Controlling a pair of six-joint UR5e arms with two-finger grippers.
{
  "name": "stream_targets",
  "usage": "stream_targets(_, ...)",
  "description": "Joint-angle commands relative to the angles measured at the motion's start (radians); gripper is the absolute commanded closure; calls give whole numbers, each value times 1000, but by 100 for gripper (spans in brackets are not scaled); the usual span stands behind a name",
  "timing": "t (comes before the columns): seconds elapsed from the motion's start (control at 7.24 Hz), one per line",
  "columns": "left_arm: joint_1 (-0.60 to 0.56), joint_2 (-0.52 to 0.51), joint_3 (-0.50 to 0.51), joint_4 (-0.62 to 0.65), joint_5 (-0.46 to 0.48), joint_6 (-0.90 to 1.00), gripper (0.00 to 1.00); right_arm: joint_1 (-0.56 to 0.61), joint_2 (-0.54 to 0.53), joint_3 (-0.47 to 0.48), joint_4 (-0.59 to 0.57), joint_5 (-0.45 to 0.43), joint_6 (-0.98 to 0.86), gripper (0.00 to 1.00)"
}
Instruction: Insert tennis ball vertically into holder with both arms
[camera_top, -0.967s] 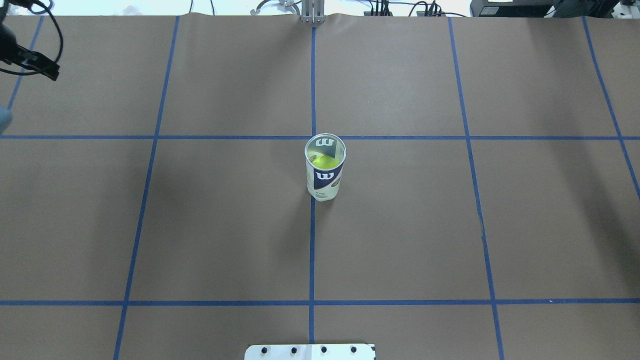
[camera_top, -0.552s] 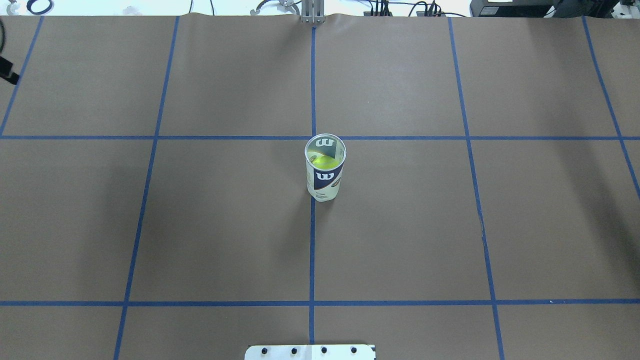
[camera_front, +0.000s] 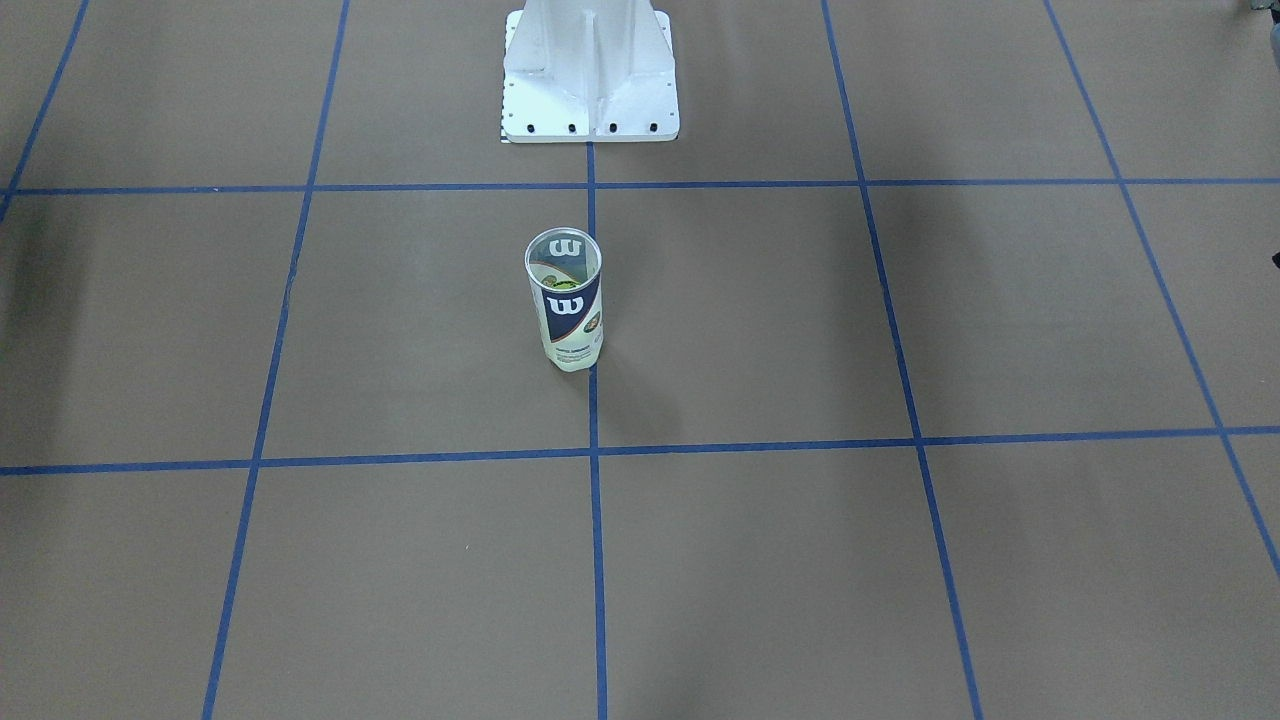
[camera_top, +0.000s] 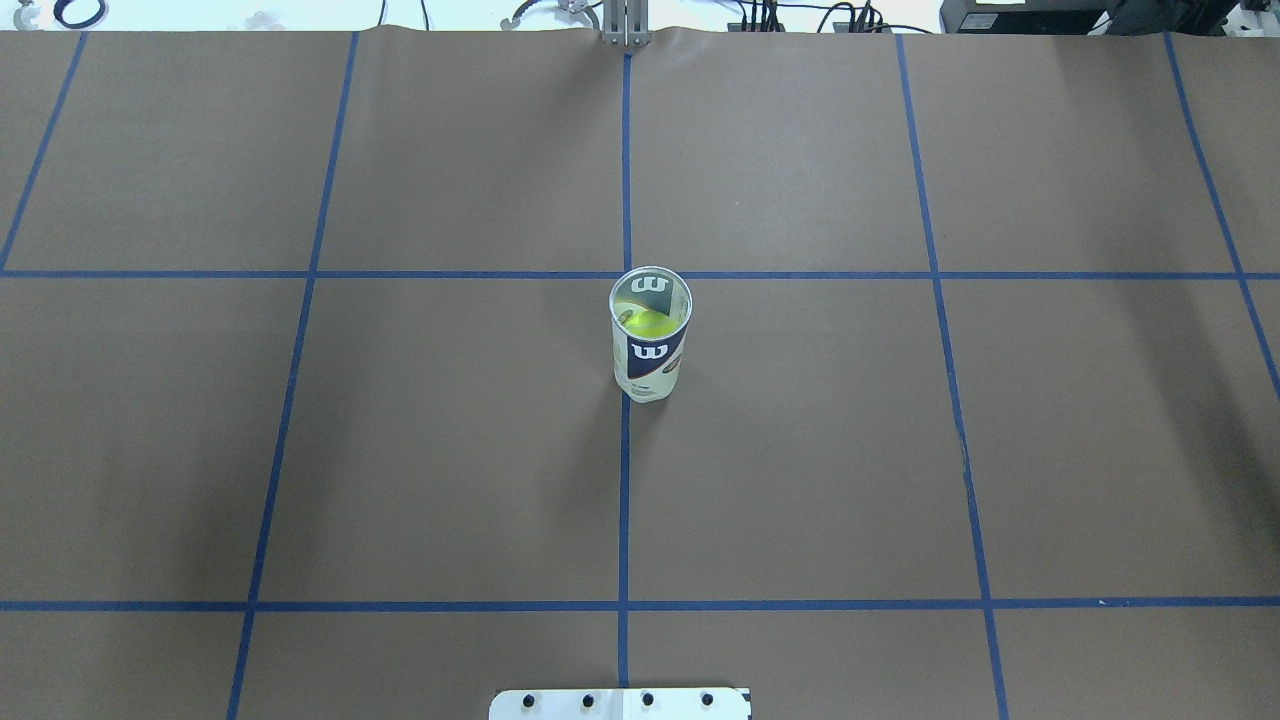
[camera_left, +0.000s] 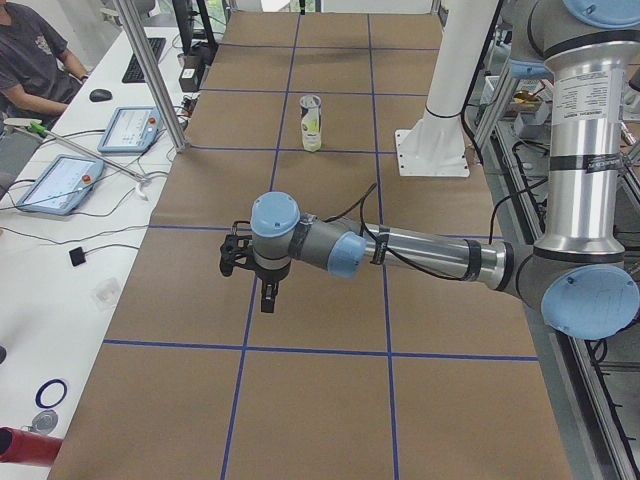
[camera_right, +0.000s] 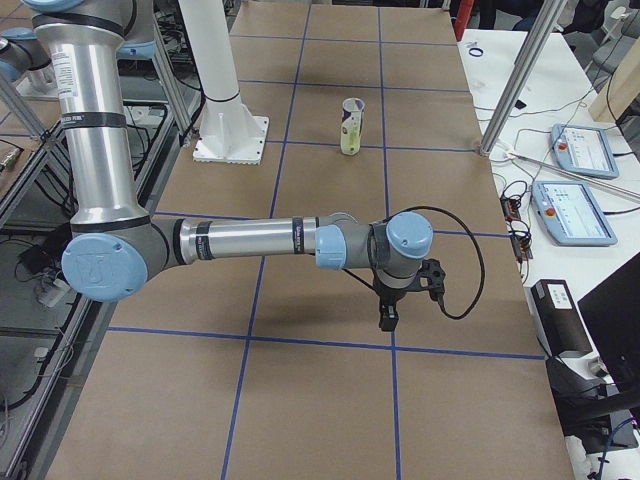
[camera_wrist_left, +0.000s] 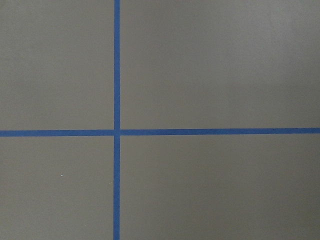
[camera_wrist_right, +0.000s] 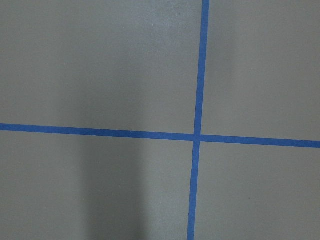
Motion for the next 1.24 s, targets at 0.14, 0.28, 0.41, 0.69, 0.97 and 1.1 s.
stream_targets(0.14,3,-12,-10,-3,4,-3,0,0,-18,10,0,2,0,1)
stream_targets(0.28,4,-12,-10,-6,4,-2,0,0,-28,16,12,2,1,1)
stream_targets(0.41,9,-1,-16,-6,-7,-5,0,0,-44,11,70,5,7,1)
stream_targets(0.69,7,48,-95,-4,-54,-2,0,0,-37,-24,107,12,14,1)
stream_targets(0.97,9,48,-108,-6,-64,-2,0,0,-52,29,103,83,17,1)
stream_targets(1.1,7,48,-106,-4,-64,-2,0,0,-55,27,106,114,17,1)
